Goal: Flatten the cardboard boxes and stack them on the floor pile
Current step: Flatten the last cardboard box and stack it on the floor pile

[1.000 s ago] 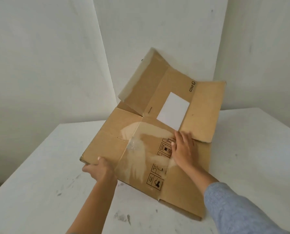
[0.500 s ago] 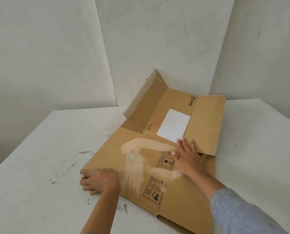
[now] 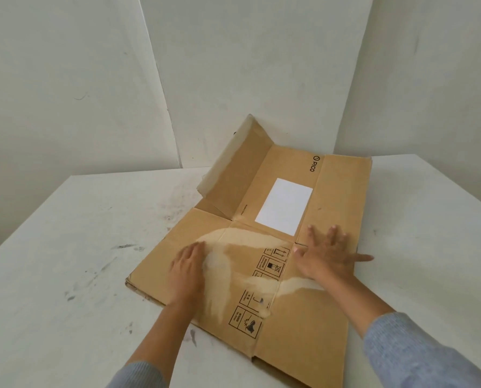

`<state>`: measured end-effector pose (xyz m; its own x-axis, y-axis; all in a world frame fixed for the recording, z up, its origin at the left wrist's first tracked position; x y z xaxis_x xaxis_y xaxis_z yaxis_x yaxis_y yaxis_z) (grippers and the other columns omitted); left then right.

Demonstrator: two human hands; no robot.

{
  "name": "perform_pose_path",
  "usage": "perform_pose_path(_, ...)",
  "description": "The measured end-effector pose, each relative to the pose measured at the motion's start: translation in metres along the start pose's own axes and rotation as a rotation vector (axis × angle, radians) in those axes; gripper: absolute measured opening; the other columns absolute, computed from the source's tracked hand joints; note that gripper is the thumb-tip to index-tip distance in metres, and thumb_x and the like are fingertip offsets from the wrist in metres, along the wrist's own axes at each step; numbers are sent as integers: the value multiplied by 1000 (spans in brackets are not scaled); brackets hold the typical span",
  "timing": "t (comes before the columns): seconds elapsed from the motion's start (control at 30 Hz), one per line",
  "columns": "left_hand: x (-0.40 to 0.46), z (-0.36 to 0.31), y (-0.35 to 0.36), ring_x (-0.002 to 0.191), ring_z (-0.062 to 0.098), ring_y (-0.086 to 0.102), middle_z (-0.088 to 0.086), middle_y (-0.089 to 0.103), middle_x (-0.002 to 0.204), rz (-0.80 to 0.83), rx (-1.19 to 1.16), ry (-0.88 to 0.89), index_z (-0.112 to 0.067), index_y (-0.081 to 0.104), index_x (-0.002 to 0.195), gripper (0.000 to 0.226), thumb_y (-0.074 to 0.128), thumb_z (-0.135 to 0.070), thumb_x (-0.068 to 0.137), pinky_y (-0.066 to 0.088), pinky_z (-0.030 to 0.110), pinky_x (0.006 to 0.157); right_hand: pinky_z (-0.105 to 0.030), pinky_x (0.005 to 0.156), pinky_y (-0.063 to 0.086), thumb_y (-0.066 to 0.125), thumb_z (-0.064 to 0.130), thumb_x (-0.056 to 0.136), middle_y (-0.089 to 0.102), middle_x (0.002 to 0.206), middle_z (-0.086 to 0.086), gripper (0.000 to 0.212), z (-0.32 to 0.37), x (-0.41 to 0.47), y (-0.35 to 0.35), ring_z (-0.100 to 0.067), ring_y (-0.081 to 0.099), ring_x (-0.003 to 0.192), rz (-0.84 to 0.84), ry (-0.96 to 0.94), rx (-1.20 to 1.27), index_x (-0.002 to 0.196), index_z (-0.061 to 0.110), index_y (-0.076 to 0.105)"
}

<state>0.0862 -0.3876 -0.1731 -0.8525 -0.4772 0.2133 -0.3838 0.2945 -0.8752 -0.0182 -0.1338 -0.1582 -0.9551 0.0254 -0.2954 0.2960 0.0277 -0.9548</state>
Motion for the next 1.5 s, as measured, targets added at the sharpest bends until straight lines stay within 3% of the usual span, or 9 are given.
perform_pose_path(0.23, -16, -4, -2, 124, 24, 51, 5, 55, 135, 20, -52, 47, -12, 55, 127, 46, 41, 4, 86, 39, 35, 105, -57, 114, -5, 12, 56, 93, -18, 155, -20, 66, 0, 6, 22, -36, -15, 144, -143, -144, 144, 148, 30, -13)
perform_pose_path(0.3, -32, -12, -6, 92, 27, 67, 7, 71, 104, 29, 55, 55, -11, 67, 102, 37, 50, 6, 75, 52, 36, 78, -54, 115, -8, 12, 56, 93, -17, 156, -17, 64, -4, 6, 20, -33, -15, 144, -151, -214, 138, 147, 32, -12)
perform_pose_path(0.4, -54, -27, -16, 44, 21, 55, 0, 59, 54, 30, 306, 110, -14, 57, 57, 18, 71, -4, 53, 39, 29, 48, -49, 116, -10, 14, 57, 93, -17, 157, -13, 61, -9, 6, 22, -28, -15, 145, -131, -310, 98, 146, 37, -11)
perform_pose_path(0.67, 11, -47, 1, 95, 28, 60, 8, 61, 103, 68, 294, 249, -7, 59, 101, 26, 52, -20, 79, 46, 35, 78, -48, 118, -4, 15, 45, 98, -5, 160, -2, 59, -6, 22, 3, -19, -11, 147, -156, -287, 251, 150, 24, 0)
perform_pose_path(0.77, 26, -37, 25, 144, 20, 19, 1, 23, 154, 251, 193, 226, -15, 20, 145, 72, 10, -42, 79, 17, 38, 117, -48, 118, -8, 15, 48, 96, -10, 159, -1, 62, 1, 25, 17, -18, -13, 146, -215, -268, 207, 149, 25, -5)
perform_pose_path(0.97, 8, -31, 35, 146, 13, -6, -3, -5, 159, 262, 163, 80, -21, -5, 148, 85, -11, -46, 67, -1, 38, 120, -44, 119, -8, 14, 50, 96, -15, 158, 3, 61, 0, 39, 11, -14, -15, 145, -189, -373, 153, 148, 30, -10)
perform_pose_path(1.17, 6, -28, 16, 134, 20, 30, 0, 31, 148, 137, 191, 20, -22, 27, 138, 71, 7, -49, 76, 21, 38, 111, -42, 119, -3, 18, 46, 97, -7, 159, 9, 56, -6, 52, 4, -13, -8, 146, -144, -428, 180, 149, 33, 0)
perform_pose_path(1.33, 36, -2, 31, 145, 19, -13, 1, -10, 158, 215, 209, -91, -27, -7, 147, 66, 16, -53, 91, -10, 49, 116, -43, 119, -6, 12, 49, 96, -12, 158, 6, 61, -2, 63, 11, -15, -13, 146, -204, -336, 179, 149, 27, -8)
perform_pose_path(1.5, 43, -4, 32, 145, 20, -15, 2, -13, 158, 229, 203, -64, -26, -10, 147, 66, 18, -50, 93, -10, 49, 117, -43, 117, -8, 11, 51, 96, -16, 157, 6, 62, -3, 69, 11, -16, -17, 145, -171, -337, 157, 148, 27, -12)
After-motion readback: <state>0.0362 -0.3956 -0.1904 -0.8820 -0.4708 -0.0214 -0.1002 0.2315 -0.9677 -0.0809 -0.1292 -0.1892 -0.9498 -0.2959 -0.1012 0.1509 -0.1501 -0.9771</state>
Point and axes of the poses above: each hand's wrist, its own x-axis towards the middle knuckle, its own y-axis out of the palm, z = x × y, the point moved 5 cm from there along x, towards the middle knuckle
